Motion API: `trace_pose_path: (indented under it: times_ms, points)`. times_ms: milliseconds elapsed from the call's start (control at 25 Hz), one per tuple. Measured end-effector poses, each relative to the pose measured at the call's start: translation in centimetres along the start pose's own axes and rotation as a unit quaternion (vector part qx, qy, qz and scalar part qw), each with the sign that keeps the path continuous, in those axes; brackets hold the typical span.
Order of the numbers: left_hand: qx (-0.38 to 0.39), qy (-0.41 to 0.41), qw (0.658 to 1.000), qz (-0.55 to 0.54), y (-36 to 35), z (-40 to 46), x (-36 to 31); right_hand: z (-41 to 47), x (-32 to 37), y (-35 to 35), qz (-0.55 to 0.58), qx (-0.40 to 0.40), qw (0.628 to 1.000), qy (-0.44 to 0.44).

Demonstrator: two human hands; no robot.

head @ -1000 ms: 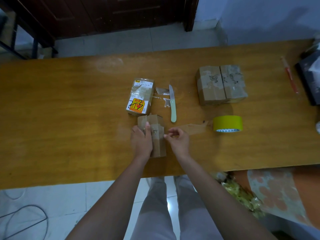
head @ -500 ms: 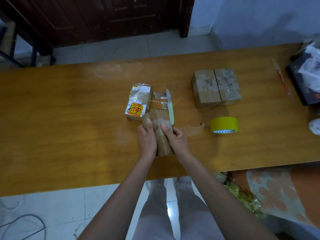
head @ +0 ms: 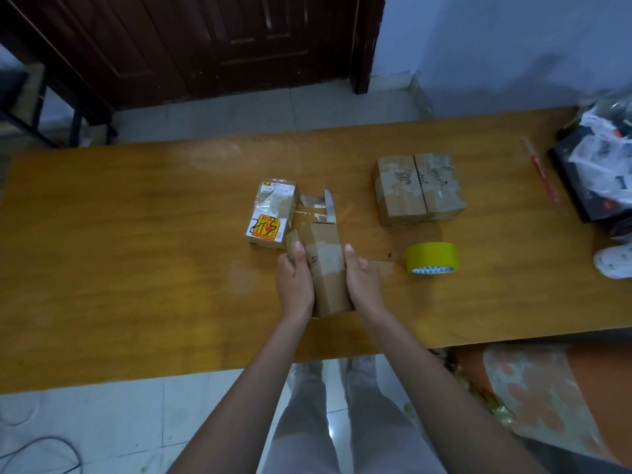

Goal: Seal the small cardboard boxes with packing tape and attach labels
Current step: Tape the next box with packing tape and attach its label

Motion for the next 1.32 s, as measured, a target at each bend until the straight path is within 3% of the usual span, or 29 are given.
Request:
trace_pose_path:
  times_ms: [360,560,800,1080,1200,1320]
  points:
    - [-0.013,-0.004,1.0,-0.023,0.2,-0.2,-1.2,-1.0,2.5,0.6,-0.043,0.0,0.993,0.113]
    - [-0.003,0.027,0.997,-0.07,0.2,-0.2,-1.6,-1.1,2.2,0.3,-0.138,0.033,0.989,0.04]
    - [0.097,0.001,0.99,-0.103,-0.3,-0.8,-2.2,-1.1,3.2,0.0,-0.103,0.03,0.994,-0.005]
    - [0.039,-0.11,0.993,-0.032,0.0,-1.7,-3.2,-0.9,3.9,0.3,-0.187,0.007,0.981,0.053]
    - [0.039,-0.11,0.993,-0.034,-0.1,-1.8,-3.5,-1.0,4.4,0.5,-0.217,0.012,0.973,0.078]
    - [0.058,-0.09,0.993,-0.059,-0.3,-1.8,-3.6,-0.6,4.1,0.8,-0.183,0.06,0.98,0.038]
Point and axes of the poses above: each hand's wrist, its own z-axis towards the middle knuckle, its own y-axis out of the back of the hand, x = y × z, the point moved 6 cm from there along z, towards the middle knuckle, and after that the axes turned 8 degrees about x, right-handed, at the moved point
